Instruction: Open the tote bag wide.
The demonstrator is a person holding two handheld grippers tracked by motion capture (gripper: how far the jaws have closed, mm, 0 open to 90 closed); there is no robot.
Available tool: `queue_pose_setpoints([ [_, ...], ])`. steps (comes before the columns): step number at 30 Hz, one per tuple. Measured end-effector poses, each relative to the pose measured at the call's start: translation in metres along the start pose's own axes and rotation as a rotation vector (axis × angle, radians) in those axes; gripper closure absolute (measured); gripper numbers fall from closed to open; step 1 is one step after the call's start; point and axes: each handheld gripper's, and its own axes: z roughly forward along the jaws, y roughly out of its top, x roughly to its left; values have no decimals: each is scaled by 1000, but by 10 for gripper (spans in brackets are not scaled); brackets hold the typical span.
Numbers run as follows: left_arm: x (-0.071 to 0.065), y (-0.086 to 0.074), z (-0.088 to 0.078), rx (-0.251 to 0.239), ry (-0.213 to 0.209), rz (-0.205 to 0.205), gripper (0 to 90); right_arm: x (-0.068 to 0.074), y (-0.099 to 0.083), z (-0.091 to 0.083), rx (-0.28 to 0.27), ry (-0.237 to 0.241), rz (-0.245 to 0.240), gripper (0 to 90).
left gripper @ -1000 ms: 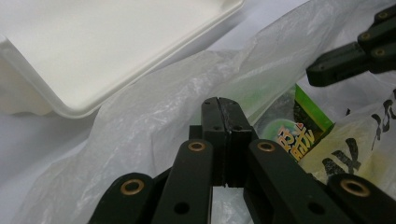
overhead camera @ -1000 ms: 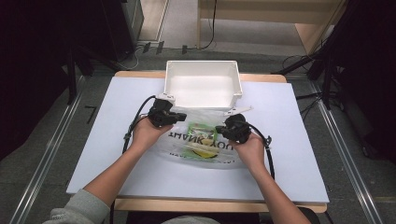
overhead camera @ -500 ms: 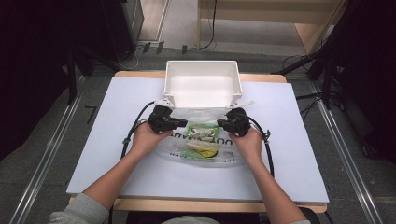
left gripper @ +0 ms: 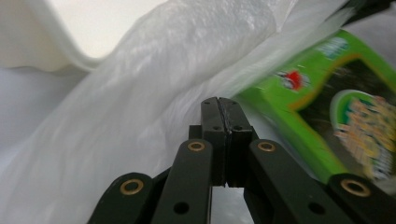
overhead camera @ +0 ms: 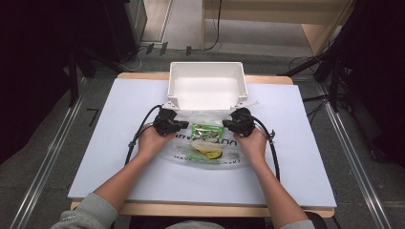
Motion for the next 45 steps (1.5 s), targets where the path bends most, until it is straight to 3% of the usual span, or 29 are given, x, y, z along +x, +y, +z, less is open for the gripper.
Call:
queue_pose_setpoints([
  [1,0,0,0,0,0,0,900,0,0,0,0,0,0,900],
  [4,8,-2,3,-1,41,-54,900,-5,-3,1,18,-25,2,900],
  [5,8,-2,3,-1,41,-54,900,-5,-3,1,18,-25,2,900],
  [7,8,-1,2,-3,90,-37,900,-10,-6,-1,22,-41,13,900],
  [12,8,-2,1,0,114,-29,900,-17,-12,-4,31,-60,19,900],
  [14,9,-2,0,2,137,-21,900,-18,-15,-6,40,-94,6,900],
  [16,10,-2,-1,7,147,-39,900,-21,-17,-9,38,-119,-9,900],
  [20,14,-3,-4,9,149,-64,900,-31,-24,-17,31,-140,20,900],
  [21,16,-5,-6,0,144,-89,900,-33,-25,-19,33,-148,26,900],
  [24,17,-7,-8,-8,146,-95,900,-37,-29,-24,36,-153,46,900],
  [29,17,-7,-8,-7,128,-112,900,-28,-26,-31,6,-125,39,900],
  [33,7,-2,-12,-21,99,-76,900,-12,-22,-32,1,-88,-8,900],
  [37,-9,1,-8,-1,56,-15,900,-5,-21,-25,10,-55,-15,900],
  [39,-12,0,-3,22,76,17,900,-3,-22,-20,23,-53,-25,900],
  [43,-5,-2,1,29,86,-8,900,-3,-24,-14,52,-73,-34,900],
  [45,3,-3,-1,14,108,-47,900,-7,-25,-14,50,-100,-22,900],
])
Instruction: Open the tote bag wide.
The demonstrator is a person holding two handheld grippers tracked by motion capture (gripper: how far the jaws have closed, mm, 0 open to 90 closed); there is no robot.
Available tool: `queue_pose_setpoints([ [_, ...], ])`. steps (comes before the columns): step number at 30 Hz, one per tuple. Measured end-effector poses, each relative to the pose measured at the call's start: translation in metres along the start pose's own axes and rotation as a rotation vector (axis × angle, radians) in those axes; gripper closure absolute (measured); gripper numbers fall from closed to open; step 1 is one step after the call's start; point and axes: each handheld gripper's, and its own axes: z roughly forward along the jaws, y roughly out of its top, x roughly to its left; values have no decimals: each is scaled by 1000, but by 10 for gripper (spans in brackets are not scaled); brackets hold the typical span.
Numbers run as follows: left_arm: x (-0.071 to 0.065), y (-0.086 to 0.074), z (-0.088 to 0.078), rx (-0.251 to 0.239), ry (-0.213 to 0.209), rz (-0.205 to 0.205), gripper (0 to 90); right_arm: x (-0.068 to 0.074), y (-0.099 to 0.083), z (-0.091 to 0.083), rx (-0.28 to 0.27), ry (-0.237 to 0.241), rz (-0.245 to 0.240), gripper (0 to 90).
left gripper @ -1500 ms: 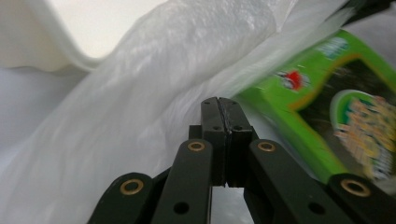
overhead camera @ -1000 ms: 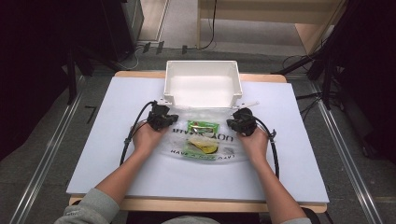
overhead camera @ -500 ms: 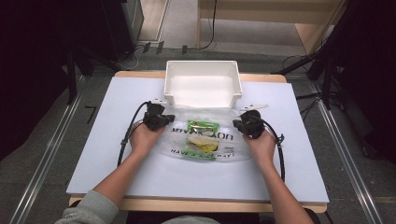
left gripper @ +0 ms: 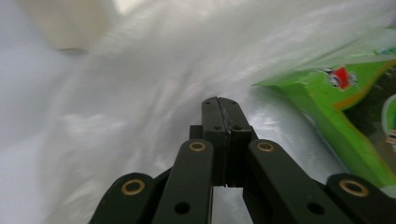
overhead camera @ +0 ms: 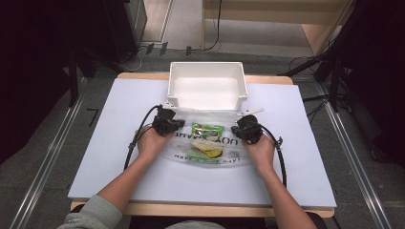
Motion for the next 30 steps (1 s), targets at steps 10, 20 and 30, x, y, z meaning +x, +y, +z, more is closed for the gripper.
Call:
queue_pose_setpoints([
  [10,15,-3,-7,-1,82,-8,900,-22,-10,-8,-26,-108,33,900],
  [20,21,-7,-11,-19,92,-21,900,-39,-18,-17,-25,-137,97,900],
  [30,29,-10,-15,-20,56,-73,900,-47,-22,-23,-12,-134,122,900],
])
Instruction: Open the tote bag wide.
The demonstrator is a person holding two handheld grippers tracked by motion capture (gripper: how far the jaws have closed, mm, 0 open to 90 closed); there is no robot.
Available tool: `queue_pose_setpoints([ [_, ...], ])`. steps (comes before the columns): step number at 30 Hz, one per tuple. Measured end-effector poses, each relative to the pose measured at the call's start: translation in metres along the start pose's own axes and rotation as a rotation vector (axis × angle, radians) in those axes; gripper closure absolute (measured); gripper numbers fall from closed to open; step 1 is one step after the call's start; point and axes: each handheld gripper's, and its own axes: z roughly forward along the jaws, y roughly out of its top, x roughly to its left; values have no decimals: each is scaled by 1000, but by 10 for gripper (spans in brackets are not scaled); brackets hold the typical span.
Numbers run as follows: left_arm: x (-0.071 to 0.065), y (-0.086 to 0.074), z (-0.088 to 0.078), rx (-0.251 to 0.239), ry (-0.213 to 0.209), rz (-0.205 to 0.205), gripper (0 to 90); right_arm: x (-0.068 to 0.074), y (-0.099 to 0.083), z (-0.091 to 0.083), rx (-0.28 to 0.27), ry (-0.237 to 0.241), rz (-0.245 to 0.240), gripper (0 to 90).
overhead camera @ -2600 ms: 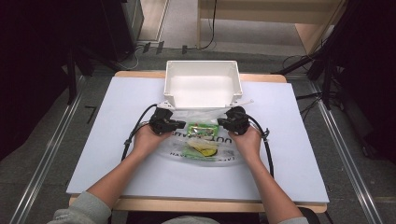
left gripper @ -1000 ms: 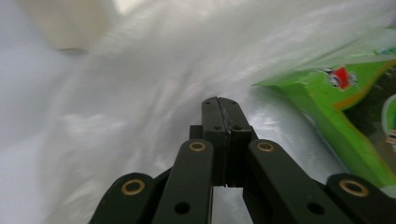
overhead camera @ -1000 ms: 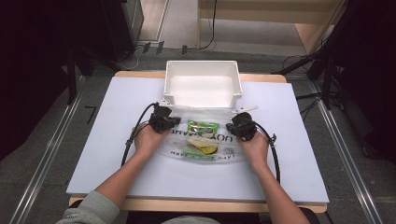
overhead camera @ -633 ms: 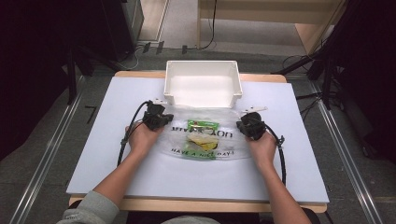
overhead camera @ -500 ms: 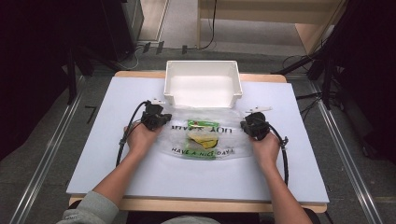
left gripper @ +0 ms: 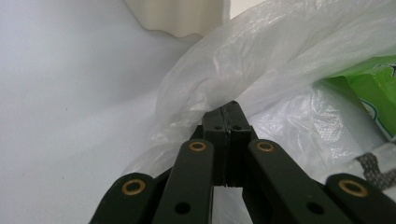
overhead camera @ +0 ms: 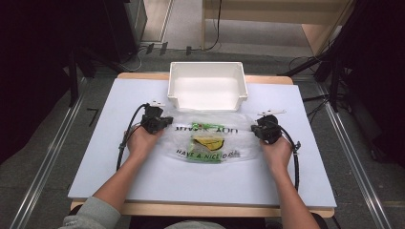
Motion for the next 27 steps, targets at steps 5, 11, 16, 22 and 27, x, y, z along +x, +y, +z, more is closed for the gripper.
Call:
queue_pose_setpoints([
  [5,0,0,-1,8,15,12,900,-4,-1,0,-4,3,14,900],
  [11,4,-1,-2,2,1,-29,900,-7,-2,-2,5,7,21,900],
  [16,3,2,-6,-8,-26,-43,900,-7,1,-5,15,46,32,900],
  [22,-15,15,-27,-62,-74,12,900,5,10,-23,-46,111,0,900],
  [27,-31,23,-41,-94,-120,49,900,22,20,-37,-102,158,-47,900],
])
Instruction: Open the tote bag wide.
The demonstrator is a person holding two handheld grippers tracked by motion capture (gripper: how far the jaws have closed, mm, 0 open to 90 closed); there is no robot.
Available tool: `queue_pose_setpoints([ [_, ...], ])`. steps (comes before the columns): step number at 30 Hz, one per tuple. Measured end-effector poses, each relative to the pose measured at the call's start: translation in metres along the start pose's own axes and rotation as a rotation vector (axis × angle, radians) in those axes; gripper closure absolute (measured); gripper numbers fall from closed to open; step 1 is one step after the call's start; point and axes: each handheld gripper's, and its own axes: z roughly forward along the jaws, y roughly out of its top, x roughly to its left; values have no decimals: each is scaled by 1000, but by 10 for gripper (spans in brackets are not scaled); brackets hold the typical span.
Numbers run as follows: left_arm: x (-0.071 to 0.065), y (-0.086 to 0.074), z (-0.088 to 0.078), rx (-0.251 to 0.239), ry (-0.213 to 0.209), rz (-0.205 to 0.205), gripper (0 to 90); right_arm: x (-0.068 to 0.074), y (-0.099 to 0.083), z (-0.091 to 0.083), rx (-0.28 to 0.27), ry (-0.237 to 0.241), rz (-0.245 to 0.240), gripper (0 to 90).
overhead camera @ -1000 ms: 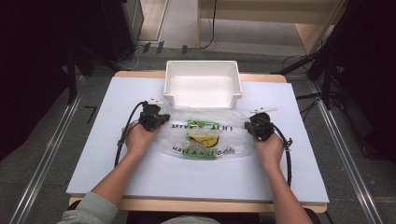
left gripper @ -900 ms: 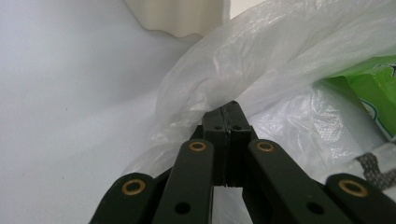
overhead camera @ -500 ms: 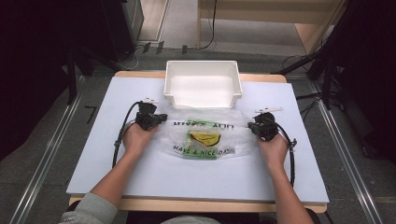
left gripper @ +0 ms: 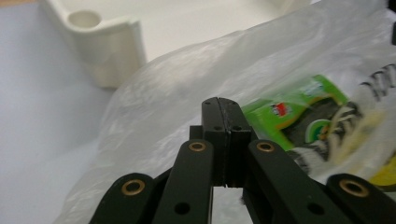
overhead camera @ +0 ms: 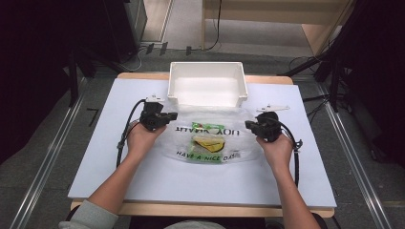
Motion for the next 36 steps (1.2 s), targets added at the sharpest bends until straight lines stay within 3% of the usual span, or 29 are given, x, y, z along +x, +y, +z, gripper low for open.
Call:
queue_pose_setpoints([
  [7,-19,5,4,8,-40,28,900,21,13,4,-20,47,-64,900],
  [10,-29,3,16,51,-71,23,900,28,22,14,-16,76,-75,900],
  [14,-36,-1,23,86,-59,58,900,35,33,31,2,96,-95,900],
  [18,-30,-9,27,115,-65,31,900,36,38,54,43,97,-103,900],
  [23,-31,-15,25,140,-81,27,900,29,34,76,106,81,-75,900],
  [29,-35,-26,22,175,-95,31,900,26,31,84,135,59,-69,900],
  [36,-51,-40,17,197,-122,57,900,26,33,89,177,36,-82,900],
])
